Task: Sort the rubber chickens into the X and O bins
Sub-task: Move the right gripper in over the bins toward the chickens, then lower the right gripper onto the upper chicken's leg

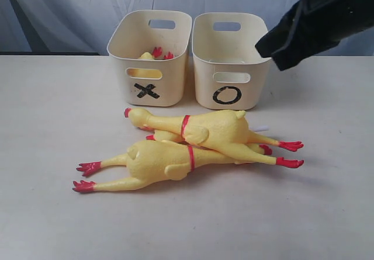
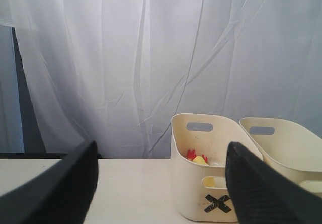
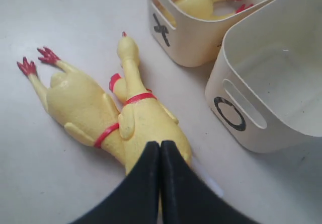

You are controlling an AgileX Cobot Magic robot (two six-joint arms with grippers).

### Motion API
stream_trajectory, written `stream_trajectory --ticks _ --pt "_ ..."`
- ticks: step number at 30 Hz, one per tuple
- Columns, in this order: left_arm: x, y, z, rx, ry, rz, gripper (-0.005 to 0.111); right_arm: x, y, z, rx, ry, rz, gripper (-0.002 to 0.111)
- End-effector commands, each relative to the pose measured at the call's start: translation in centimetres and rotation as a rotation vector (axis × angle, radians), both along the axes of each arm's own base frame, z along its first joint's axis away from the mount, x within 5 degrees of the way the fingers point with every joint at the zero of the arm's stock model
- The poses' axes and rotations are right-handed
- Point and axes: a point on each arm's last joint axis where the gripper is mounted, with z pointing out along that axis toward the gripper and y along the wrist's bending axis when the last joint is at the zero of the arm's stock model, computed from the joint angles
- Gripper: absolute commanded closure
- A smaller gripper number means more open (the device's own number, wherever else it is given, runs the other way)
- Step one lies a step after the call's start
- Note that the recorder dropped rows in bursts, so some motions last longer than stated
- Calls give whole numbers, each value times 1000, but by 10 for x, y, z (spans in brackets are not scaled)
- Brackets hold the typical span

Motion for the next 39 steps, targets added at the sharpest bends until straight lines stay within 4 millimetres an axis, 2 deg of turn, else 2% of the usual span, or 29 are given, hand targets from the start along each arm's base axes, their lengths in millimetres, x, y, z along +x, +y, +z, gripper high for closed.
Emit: stream_trajectory --ticks 1,7,13,20,26,29,33,35,39 --pt "-1 1 -2 -9 4 7 40 8 20 -7 -105 -9 28 109" --pt "-1 1 -2 -11 4 6 40 18 49 -18 -191 36 -29 109" --pt "-1 1 -2 -11 4 6 40 28 78 -23 -147 134 -123 109" --pt "-1 1 -2 -11 4 6 40 39 110 -34 -217 211 -49 109" --pt "-1 1 -2 -11 4 6 40 54 136 -51 -271 186 -5 109" --pt "-1 1 -2 -11 4 6 40 60 146 -58 -272 199 6 97" --pt "-1 1 -2 -11 4 6 40 64 162 -67 -255 200 24 64" --pt "-1 1 -2 -11 4 6 40 64 171 -70 -258 184 39 52" --pt "-1 1 -2 -11 4 6 40 61 186 -82 -324 135 81 50"
